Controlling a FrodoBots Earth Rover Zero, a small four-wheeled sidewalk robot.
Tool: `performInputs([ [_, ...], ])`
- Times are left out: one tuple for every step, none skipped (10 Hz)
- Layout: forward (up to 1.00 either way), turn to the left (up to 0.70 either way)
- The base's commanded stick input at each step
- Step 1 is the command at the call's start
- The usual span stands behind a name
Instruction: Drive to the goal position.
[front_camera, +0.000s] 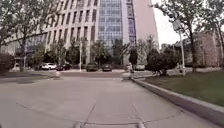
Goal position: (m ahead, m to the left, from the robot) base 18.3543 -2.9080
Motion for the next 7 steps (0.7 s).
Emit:
performInputs([
  [0.70,0.00],
  [0.70,0.00],
  [0.70,0.00],
  [0.70,0.00],
  [0.70,0.00],
  [0.70,0.00],
  [0.70,0.00],
])
